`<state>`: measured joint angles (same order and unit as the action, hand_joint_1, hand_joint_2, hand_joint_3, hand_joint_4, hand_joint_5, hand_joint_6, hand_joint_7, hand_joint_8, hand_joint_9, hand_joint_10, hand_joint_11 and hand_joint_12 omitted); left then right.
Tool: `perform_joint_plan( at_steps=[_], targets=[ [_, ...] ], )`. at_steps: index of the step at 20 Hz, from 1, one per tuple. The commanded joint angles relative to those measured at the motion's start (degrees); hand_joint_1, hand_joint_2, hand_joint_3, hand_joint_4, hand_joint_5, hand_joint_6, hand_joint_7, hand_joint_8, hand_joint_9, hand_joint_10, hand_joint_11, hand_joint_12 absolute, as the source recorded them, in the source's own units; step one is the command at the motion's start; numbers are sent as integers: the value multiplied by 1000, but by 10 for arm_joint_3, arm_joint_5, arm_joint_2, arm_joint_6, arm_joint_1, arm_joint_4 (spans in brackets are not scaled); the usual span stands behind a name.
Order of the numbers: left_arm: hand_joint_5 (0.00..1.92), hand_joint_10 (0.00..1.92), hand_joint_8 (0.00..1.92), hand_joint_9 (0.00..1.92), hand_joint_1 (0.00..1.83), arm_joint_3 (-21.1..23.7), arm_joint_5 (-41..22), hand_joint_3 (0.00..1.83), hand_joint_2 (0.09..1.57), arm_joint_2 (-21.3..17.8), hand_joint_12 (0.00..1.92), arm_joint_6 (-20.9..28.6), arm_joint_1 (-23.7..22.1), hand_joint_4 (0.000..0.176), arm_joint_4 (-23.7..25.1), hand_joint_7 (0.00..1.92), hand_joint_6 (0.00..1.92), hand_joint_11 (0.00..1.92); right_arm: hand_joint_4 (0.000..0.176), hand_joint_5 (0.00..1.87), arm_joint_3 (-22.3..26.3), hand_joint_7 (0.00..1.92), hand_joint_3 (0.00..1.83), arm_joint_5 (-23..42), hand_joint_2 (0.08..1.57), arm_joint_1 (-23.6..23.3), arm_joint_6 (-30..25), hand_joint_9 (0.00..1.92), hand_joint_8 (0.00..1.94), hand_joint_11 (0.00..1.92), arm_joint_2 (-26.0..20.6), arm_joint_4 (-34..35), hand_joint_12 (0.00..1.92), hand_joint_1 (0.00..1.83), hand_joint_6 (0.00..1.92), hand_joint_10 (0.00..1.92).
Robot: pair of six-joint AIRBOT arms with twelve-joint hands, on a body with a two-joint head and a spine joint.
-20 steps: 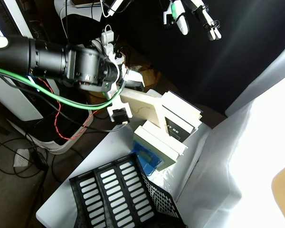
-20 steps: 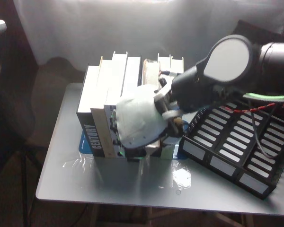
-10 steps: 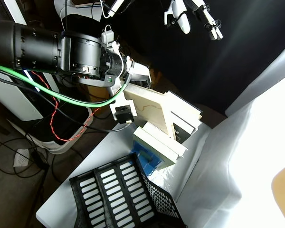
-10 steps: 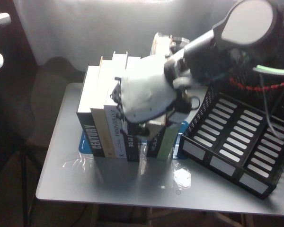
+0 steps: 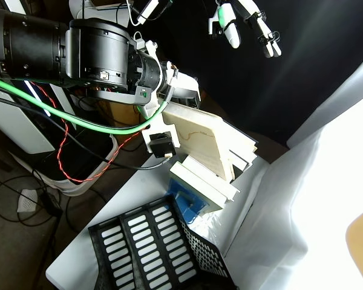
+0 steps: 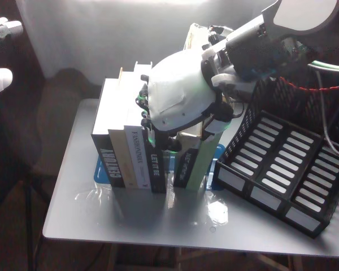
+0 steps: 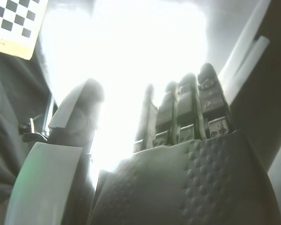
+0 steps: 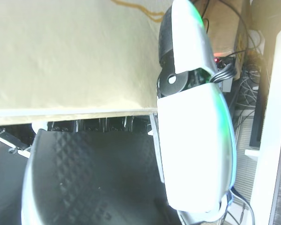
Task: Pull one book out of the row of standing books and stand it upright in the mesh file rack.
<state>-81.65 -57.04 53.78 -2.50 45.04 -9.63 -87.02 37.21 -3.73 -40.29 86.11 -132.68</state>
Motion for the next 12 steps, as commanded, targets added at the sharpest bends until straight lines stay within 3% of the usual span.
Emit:
perform_joint_plan(
  at_steps=[1, 3, 4, 7, 8, 9, 10, 11, 12],
  targets=[
    [189, 0, 1, 0, 710, -5, -61, 0, 1465, -5, 0, 4, -9, 21, -15, 31, 1, 0, 0, 926, -7, 984, 0, -18, 1139, -2, -18, 833, 1043, 555, -15, -4, 1835, 1370, 870, 1500],
    [181, 0, 1, 0, 689, -5, -58, 0, 1468, -5, 0, 4, -12, 26, -13, 24, 1, 0, 0, 880, -19, 931, 3, -27, 1153, -4, -24, 819, 1076, 535, -15, -8, 1794, 1367, 958, 1498],
    [183, 0, 2, 0, 688, -5, -57, 0, 1467, -5, 0, 4, -12, 21, -12, 26, 2, 0, 0, 921, -25, 984, 0, -32, 1143, -8, -26, 832, 1059, 565, -15, -8, 1845, 1374, 846, 1505],
    [198, 0, 4, 0, 742, -5, -57, 0, 1451, -5, 0, 4, -14, 9, -11, 37, 7, 0, 0, 895, -29, 950, 0, -32, 1141, -20, -34, 848, 1035, 617, -17, -9, 1833, 1373, 962, 1452],
    [216, 0, 7, 0, 776, -6, -57, 0, 1438, -4, 0, 4, -15, 4, -10, 53, 12, 0, 0, 968, -29, 935, 0, -32, 1135, -27, -34, 869, 1113, 677, -19, -12, 1895, 1378, 766, 1506],
    [218, 0, 6, 0, 786, -6, -56, 0, 1437, -3, 0, 4, -16, 0, -8, 53, 12, 0, 0, 959, -29, 886, 3, -32, 1155, -35, -34, 937, 1383, 827, -22, -14, 1916, 1278, 787, 1636],
    [218, 0, 6, 0, 786, -7, -55, 0, 1437, -2, 0, 4, -18, 0, -7, 53, 12, 0, 0, 959, -29, 886, 3, -32, 1155, -40, -34, 937, 1383, 827, -24, -17, 1916, 1278, 787, 1636],
    [200, 0, 2, 0, 754, -9, -54, 0, 1441, 0, 0, 4, -20, 21, -5, 45, 3, 0, 0, 814, -29, 724, 5, -32, 1214, -48, -36, 806, 1488, 901, -29, -20, 1798, 1329, 938, 1630],
    [198, 0, 1, 0, 749, -10, -54, 0, 1442, 1, 0, 4, -21, 20, -3, 44, 2, 0, 0, 840, -28, 738, 0, -32, 1208, -55, -38, 762, 1427, 769, -33, -19, 1842, 1347, 955, 1606]
  ],
)
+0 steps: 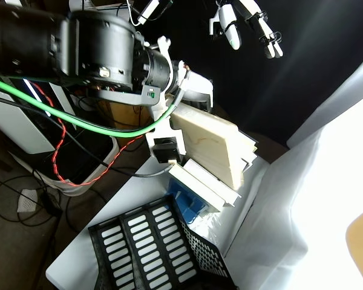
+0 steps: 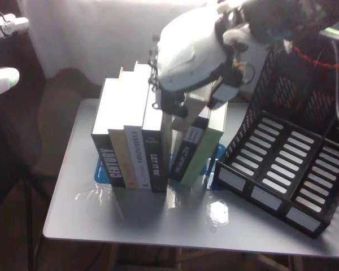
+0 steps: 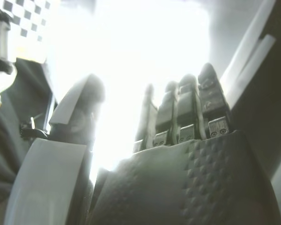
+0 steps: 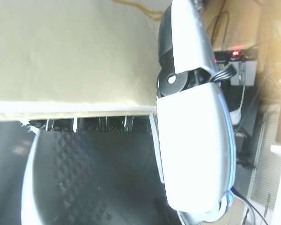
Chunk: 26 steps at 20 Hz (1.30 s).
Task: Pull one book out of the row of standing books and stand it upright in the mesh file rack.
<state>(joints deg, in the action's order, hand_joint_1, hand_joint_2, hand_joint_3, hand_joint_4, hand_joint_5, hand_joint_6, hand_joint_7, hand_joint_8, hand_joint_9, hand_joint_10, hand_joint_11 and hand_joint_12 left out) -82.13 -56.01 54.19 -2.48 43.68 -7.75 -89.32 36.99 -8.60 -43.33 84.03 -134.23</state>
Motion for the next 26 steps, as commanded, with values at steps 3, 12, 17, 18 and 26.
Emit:
perform_joint_plan(
  at_steps=[3, 12, 17, 18, 26],
  targets=[
    [190, 0, 1, 0, 686, -6, -64, 0, 1451, -2, 0, 3, -9, 37, -22, 45, 2, 0, 0, 843, 0, 815, 0, -30, 1188, -26, -14, 769, 1293, 668, -24, -2, 1839, 1357, 1041, 1541],
    [194, 0, 1, 0, 653, -5, -67, 5, 1478, -2, 0, 3, -11, 28, -21, 38, 1, 0, 0, 734, 21, 741, 0, -34, 1240, -74, -29, 682, 1475, 629, -70, -2, 1828, 1339, 1120, 1650],
    [208, 0, 5, 0, 760, -4, -65, 0, 1434, -2, 0, 3, -13, 5, -20, 54, 4, 0, 0, 797, 40, 863, 0, -42, 1180, -97, -68, 809, 1235, 657, -108, -45, 1719, 1360, 1100, 1462],
    [205, 0, 0, 0, 764, -4, -64, 0, 1437, -2, 0, 3, -13, 5, -20, 42, 2, 0, 0, 793, 42, 867, 0, -45, 1177, -98, -70, 827, 1228, 701, -113, -47, 1728, 1362, 1094, 1455],
    [188, 0, 1, 0, 664, -3, -60, 9, 1475, -1, 0, 3, -13, 11, -19, 28, 6, 0, 0, 849, 55, 885, 4, -50, 1170, -103, -118, 880, 1276, 880, -147, -106, 1901, 1347, 891, 1629]
  ],
)
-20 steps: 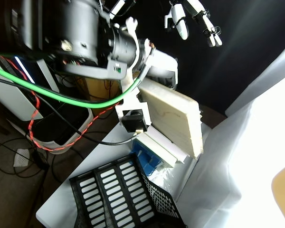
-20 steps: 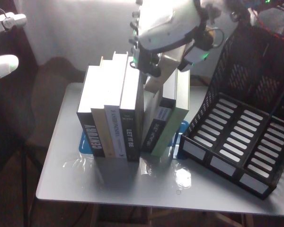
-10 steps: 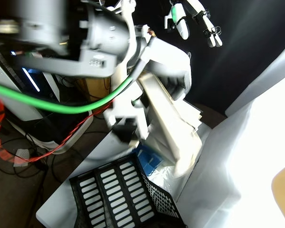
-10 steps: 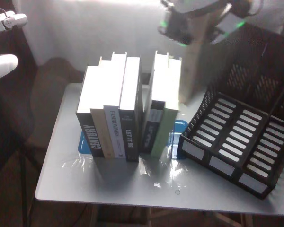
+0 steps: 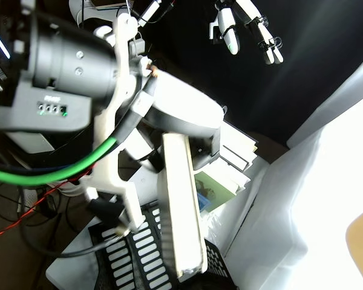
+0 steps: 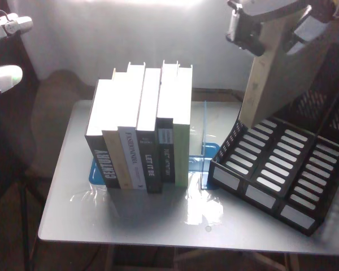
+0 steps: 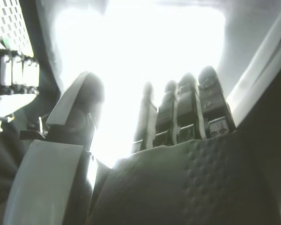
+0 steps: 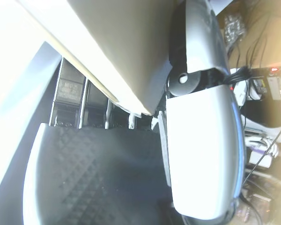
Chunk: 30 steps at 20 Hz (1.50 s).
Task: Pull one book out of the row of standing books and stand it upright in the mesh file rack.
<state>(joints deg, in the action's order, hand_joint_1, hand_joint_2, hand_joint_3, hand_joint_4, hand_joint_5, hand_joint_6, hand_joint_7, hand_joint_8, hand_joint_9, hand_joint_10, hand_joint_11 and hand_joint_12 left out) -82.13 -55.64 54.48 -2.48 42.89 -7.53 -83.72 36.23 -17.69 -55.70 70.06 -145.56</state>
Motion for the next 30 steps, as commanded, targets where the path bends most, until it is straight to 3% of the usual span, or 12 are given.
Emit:
perform_joint_plan(
  at_steps=[1, 3, 7, 10, 13, 15, 18, 19, 22, 28, 30],
  targets=[
    [198, 0, 2, 0, 677, -3, -63, 5, 1472, -4, 0, 3, -5, 9, -20, 31, 8, 0, 0, 792, 0, 884, 3, -44, 1170, -12, -4, 851, 1196, 800, -11, -6, 1750, 1362, 1068, 1489],
    [187, 0, 1, 0, 695, -2, -62, 2, 1470, -4, 0, 3, -5, 5, -20, 25, 2, 0, 0, 759, 0, 908, 1, -44, 1167, -12, -19, 858, 1140, 782, -19, -26, 1628, 1366, 1137, 1422],
    [213, 0, 11, 0, 834, -2, -62, 0, 1418, -4, 0, 3, -4, 0, -19, 76, 8, 0, 0, 781, -5, 846, 1, -44, 1187, 12, -36, 808, 1290, 785, -22, -50, 1691, 1361, 1028, 1515],
    [241, 2, 10, 5, 913, 1, -65, 0, 1389, -4, 0, 3, -4, 0, -19, 107, 10, 0, 0, 747, -13, 830, 4, -52, 1203, 34, -40, 757, 1334, 704, -18, -50, 1734, 1354, 1087, 1558],
    [224, 6, 6, 16, 920, 1, -66, 0, 1391, -3, 0, 3, -3, 0, -19, 105, 1, 0, 0, 784, -25, 872, 0, -61, 1172, 53, -41, 857, 1231, 790, -9, -50, 1617, 1364, 1087, 1423],
    [216, 1, 0, 4, 921, 1, -67, 0, 1397, -2, 0, 3, -2, 0, -19, 94, 0, 0, 0, 825, -32, 861, 0, -73, 1167, 69, -41, 839, 1192, 679, -2, -50, 1629, 1364, 1123, 1423],
    [221, 2, 3, 6, 942, 0, -67, 0, 1394, 0, 0, 3, -1, 0, -18, 96, 3, 0, 0, 814, -48, 797, 3, -88, 1196, 94, -41, 748, 1312, 619, 13, -50, 1739, 1351, 1145, 1518],
    [225, 2, 3, 7, 963, 0, -68, 0, 1384, 0, 0, 3, -1, 0, -18, 98, 4, 0, 0, 763, -54, 764, 8, -91, 1224, 100, -41, 671, 1377, 495, 18, -50, 1775, 1337, 1246, 1574],
    [234, 5, 5, 15, 998, 0, -70, 0, 1372, 0, 0, 3, 0, 0, -18, 110, 4, 0, 0, 764, -68, 728, 2, -103, 1238, 112, -41, 642, 1447, 450, 32, -51, 1774, 1333, 1241, 1593],
    [256, 6, 4, 25, 1039, -4, -75, 0, 1356, 6, 0, 3, 2, 0, -18, 118, 7, 0, 0, 784, -111, 787, 1, -118, 1224, 122, -41, 630, 1320, 352, 69, -53, 1755, 1338, 1255, 1578],
    [263, 7, 6, 29, 1047, -5, -78, 0, 1355, 8, 0, 3, 2, 0, -18, 123, 8, 0, 0, 799, -122, 809, 0, -119, 1213, 125, -41, 662, 1294, 413, 82, -59, 1773, 1344, 1207, 1562]
  ],
)
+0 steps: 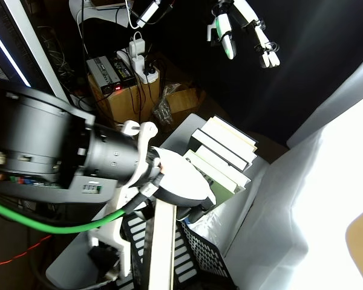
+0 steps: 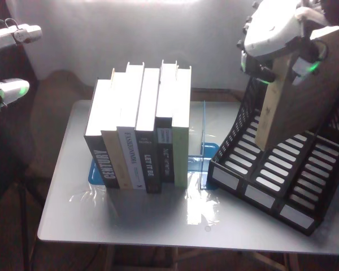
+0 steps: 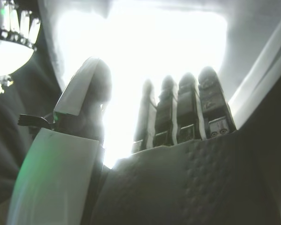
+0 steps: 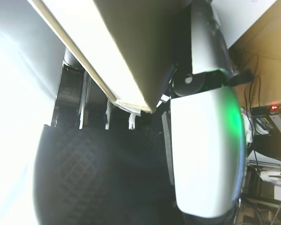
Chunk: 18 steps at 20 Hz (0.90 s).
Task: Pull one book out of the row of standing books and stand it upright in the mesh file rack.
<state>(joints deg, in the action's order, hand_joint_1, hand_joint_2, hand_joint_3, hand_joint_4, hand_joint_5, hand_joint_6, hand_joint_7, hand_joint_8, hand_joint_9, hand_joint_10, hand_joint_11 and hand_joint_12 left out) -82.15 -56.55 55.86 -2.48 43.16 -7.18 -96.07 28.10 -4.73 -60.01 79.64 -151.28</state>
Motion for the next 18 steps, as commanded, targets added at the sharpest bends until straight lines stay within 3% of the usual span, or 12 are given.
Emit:
perform_joint_plan(
  at_steps=[1, 3, 6, 9, 11, 12, 14, 15, 17, 18],
  targets=[
    [263, 7, 6, 29, 1047, -6, -71, 0, 1355, -4, 0, 3, -1, 0, -22, 123, 8, 0, 0, 799, -6, 809, 0, -38, 1213, -1, 2, 662, 1294, 413, -5, -6, 1773, 1344, 1207, 1562],
    [253, 5, 4, 26, 1024, -8, -75, 0, 1359, -2, 0, 3, 0, 0, -22, 123, 3, 0, 0, 790, -14, 776, 3, -38, 1229, 3, 2, 610, 1328, 349, 7, -16, 1767, 1332, 1272, 1584],
    [251, 2, 4, 16, 1029, -9, -79, 0, 1361, -2, 0, 3, 0, 0, -22, 115, 4, 0, 0, 822, -22, 818, 0, -38, 1196, 4, 7, 737, 1280, 513, 23, -28, 1716, 1352, 1131, 1514],
    [236, 2, 4, 4, 1013, -9, -81, 1, 1366, -1, 0, 3, 0, 0, -23, 105, 1, 0, 0, 760, -18, 781, 1, -40, 1220, 2, 20, 699, 1367, 491, 36, -28, 1715, 1345, 1153, 1585],
    [226, 2, 3, 6, 979, -10, -82, 5, 1382, 0, 0, 3, 0, 0, -24, 106, 2, 0, 0, 798, -16, 871, 0, -41, 1195, -3, 29, 722, 1266, 548, 41, -27, 1686, 1355, 1070, 1546],
    [218, 0, 0, 1, 953, -11, -82, 7, 1390, 2, 0, 3, 0, 0, -24, 100, 1, 0, 0, 748, -20, 793, 2, -42, 1228, -3, 34, 661, 1403, 485, 45, -28, 1743, 1343, 1122, 1627],
    [224, 1, 4, 3, 943, -14, -83, 6, 1391, 4, 0, 3, 0, 0, -24, 110, 4, 0, 0, 707, -31, 761, 2, -43, 1252, -3, 36, 603, 1455, 422, 47, -30, 1772, 1334, 1169, 1695],
    [234, 5, 7, 14, 951, -15, -84, 2, 1386, 5, 0, 3, 0, 0, -24, 122, 6, 0, 0, 715, -34, 818, 0, -44, 1233, -3, 36, 656, 1346, 503, 48, -34, 1779, 1345, 1148, 1662],
    [243, 6, 6, 20, 963, -19, -89, 0, 1377, 9, 0, 3, 1, 0, -25, 127, 5, 0, 0, 709, -44, 741, 1, -49, 1260, 4, 36, 593, 1462, 466, 50, -43, 1835, 1333, 1138, 1740],
    [238, 6, 3, 21, 941, -22, -91, 1, 1383, 12, 0, 3, 1, 0, -25, 122, 3, 0, 0, 757, -50, 751, 0, -52, 1247, 9, 36, 583, 1578, 478, 50, -45, 1904, 1230, 1127, 1698]
  ],
)
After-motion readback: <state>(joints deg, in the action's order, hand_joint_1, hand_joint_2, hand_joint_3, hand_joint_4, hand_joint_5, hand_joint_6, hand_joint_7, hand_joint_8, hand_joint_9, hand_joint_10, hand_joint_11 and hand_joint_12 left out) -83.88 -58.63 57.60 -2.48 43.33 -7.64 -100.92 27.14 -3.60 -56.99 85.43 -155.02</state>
